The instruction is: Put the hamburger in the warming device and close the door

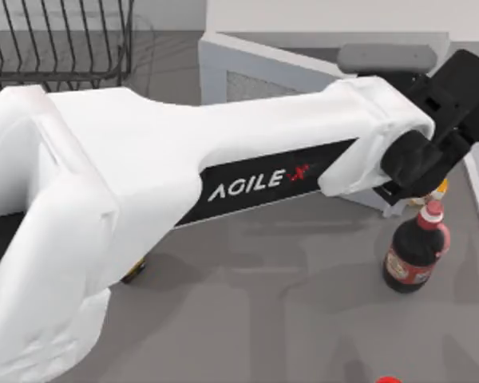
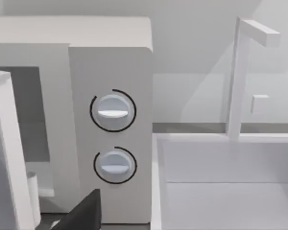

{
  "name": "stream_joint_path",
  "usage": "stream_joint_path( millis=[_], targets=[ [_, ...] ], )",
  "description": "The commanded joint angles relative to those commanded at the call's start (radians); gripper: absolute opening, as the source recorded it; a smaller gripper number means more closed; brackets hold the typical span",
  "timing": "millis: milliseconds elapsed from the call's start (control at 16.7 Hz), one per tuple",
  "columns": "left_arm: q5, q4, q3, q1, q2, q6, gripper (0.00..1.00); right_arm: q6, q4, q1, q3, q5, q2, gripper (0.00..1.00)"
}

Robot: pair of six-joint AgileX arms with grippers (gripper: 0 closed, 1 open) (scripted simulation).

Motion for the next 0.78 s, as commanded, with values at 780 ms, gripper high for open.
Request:
stream_joint_path(
  millis=[780],
  targets=[
    [0.104, -0.065, 0.456, 0.152, 0.293, 0.151, 0.00, 0.000, 0.000, 0.000, 0.000, 0.000, 0.000, 1.00]
  ],
)
